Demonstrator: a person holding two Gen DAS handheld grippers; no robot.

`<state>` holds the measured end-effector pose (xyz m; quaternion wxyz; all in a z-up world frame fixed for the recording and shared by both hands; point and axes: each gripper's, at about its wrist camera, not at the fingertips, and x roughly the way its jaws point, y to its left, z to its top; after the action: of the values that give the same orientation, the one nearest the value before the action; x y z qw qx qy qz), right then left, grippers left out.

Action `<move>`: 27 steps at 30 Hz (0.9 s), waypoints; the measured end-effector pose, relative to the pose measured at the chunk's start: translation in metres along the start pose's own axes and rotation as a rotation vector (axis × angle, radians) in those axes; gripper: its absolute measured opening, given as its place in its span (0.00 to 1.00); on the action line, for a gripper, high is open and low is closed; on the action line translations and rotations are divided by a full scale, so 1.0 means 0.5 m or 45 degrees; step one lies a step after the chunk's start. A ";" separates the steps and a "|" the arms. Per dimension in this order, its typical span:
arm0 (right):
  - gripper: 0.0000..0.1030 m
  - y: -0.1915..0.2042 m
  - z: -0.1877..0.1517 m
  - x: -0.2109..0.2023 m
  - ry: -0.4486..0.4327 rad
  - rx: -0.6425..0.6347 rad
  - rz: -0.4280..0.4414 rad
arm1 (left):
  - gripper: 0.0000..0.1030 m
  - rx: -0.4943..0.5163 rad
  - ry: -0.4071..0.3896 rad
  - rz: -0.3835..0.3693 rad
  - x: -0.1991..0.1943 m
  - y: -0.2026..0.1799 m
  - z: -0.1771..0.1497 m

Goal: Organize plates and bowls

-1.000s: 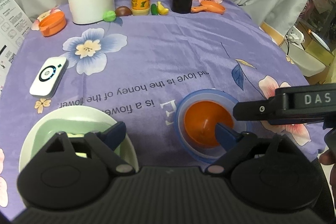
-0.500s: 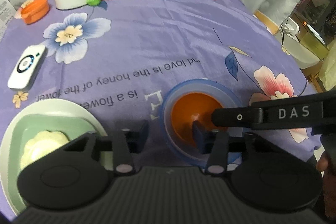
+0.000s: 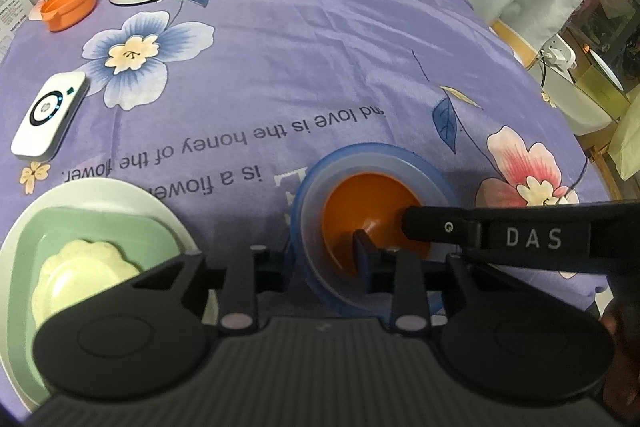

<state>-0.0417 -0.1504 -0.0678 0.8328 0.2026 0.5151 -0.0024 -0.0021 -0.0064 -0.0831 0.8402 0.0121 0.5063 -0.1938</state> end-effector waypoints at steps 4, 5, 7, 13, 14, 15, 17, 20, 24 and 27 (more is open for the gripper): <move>0.23 0.020 0.005 -0.006 -0.004 -0.042 -0.019 | 0.29 -0.012 -0.019 0.012 -0.018 0.009 0.004; 0.23 0.026 0.007 -0.008 -0.008 -0.052 -0.021 | 0.29 -0.019 -0.025 0.017 -0.024 0.014 0.006; 0.23 0.043 0.012 -0.013 -0.021 -0.076 -0.018 | 0.29 -0.034 -0.039 0.030 -0.038 0.026 0.010; 0.23 0.111 0.031 -0.013 -0.009 -0.138 0.033 | 0.29 -0.080 -0.070 0.093 -0.091 0.082 0.015; 0.23 0.126 0.033 -0.011 -0.001 -0.150 0.045 | 0.29 -0.091 -0.077 0.106 -0.101 0.096 0.014; 0.23 0.142 0.035 -0.008 0.007 -0.164 0.059 | 0.29 -0.103 -0.082 0.118 -0.112 0.111 0.012; 0.23 0.175 0.039 -0.002 0.029 -0.190 0.089 | 0.29 -0.124 -0.086 0.142 -0.129 0.137 0.007; 0.23 0.226 0.038 0.011 0.057 -0.229 0.133 | 0.29 -0.160 -0.092 0.174 -0.153 0.178 -0.003; 0.23 0.286 0.031 0.032 0.091 -0.295 0.180 | 0.29 -0.202 -0.083 0.209 -0.172 0.226 -0.023; 0.23 0.318 0.023 0.048 0.123 -0.336 0.195 | 0.29 -0.225 -0.072 0.223 -0.177 0.252 -0.037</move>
<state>0.0131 -0.0035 -0.0306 0.8242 0.1302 0.5335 0.1385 -0.0119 0.1419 -0.0384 0.8657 -0.0231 0.4945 -0.0745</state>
